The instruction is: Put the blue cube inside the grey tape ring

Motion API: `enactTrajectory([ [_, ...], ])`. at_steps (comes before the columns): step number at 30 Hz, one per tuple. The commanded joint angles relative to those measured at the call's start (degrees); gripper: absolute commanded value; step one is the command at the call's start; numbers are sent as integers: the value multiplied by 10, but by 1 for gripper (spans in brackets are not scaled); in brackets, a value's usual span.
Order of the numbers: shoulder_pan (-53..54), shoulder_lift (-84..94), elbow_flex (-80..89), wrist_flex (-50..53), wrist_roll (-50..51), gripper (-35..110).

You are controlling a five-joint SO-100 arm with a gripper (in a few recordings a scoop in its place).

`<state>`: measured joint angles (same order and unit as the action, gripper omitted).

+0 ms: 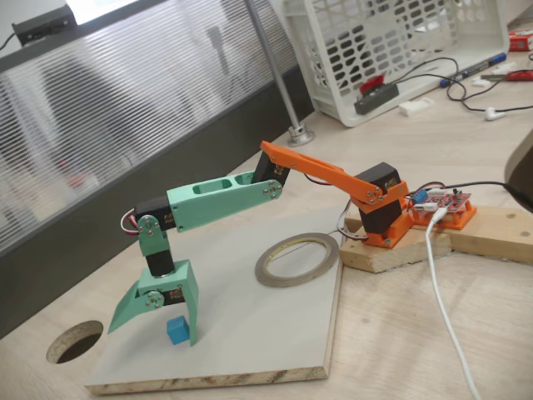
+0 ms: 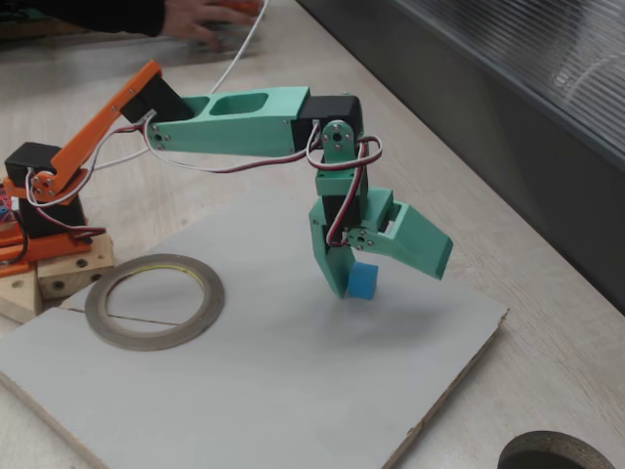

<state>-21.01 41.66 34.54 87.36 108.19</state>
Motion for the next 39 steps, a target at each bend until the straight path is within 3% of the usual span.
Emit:
enactTrajectory([
  [1,-9,13,2,0,10,98],
  [10,-9,13,3,8,9,93],
  [29,-9,23,-5,-1,10,1],
  [39,-9,24,-5,-1,9,-1],
])
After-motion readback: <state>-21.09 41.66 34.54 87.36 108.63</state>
